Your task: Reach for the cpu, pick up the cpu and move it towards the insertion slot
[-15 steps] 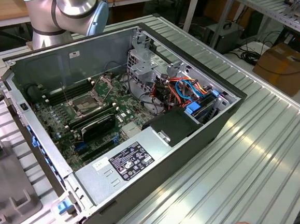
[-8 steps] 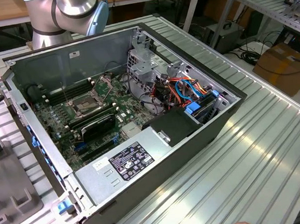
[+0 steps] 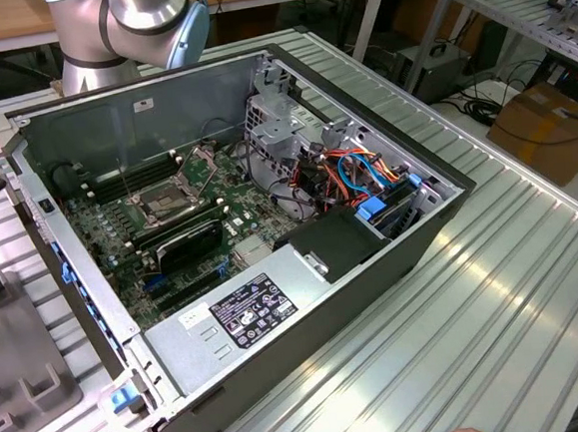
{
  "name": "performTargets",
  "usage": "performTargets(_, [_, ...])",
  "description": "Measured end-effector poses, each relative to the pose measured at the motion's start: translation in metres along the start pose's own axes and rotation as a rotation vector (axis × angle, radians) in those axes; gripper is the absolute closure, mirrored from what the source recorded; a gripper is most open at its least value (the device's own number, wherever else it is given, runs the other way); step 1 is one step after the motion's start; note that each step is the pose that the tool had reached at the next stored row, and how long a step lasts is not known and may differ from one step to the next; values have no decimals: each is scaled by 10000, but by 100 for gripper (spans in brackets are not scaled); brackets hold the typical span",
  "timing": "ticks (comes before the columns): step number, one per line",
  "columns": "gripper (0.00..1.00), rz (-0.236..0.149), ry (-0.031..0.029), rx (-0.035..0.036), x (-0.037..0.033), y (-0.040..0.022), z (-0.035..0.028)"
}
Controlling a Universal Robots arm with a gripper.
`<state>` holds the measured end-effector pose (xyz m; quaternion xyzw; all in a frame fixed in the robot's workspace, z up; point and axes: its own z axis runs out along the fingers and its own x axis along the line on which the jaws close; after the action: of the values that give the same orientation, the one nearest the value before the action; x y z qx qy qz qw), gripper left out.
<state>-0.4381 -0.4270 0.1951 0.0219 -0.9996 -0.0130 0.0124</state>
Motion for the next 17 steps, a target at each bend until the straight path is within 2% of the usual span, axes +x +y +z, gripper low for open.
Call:
performTargets(3, [45,0,0,0,1,2,-57])
performTargets(6, [45,0,0,0,2,2,-81])
performTargets(17, [45,0,-1,-1,3,4,-132])
